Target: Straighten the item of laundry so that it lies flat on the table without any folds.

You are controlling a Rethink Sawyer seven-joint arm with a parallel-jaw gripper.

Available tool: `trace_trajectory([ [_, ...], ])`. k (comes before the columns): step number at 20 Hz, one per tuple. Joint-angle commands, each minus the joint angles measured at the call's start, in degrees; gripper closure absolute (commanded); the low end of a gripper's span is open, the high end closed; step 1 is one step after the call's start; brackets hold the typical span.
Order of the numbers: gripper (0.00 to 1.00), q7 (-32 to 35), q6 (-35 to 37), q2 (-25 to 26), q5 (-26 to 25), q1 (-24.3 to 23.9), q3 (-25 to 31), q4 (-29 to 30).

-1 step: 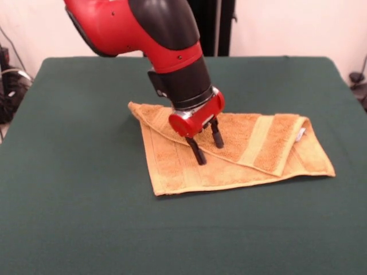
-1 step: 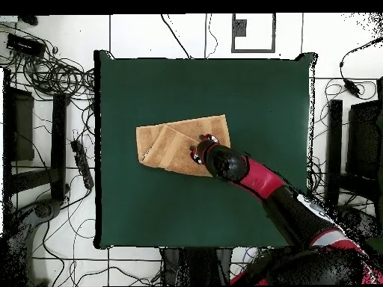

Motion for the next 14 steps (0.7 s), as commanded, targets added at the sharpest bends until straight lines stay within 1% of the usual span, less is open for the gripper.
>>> trace_trajectory([
  [1, 0.00, 11.78, 14.31, 5.03, 1.05, 5.12, -5.99, -1.23],
  [2, 0.00, 11.94, 14.27, 4.95, 0.91, 5.28, -6.07, -1.31],
  [5, 0.00, 12.88, 9.78, 4.08, -0.27, 5.11, -6.10, -0.11],
  [14, 0.00, 15.05, 7.29, 2.91, 0.12, 8.04, -8.80, -0.27],
])
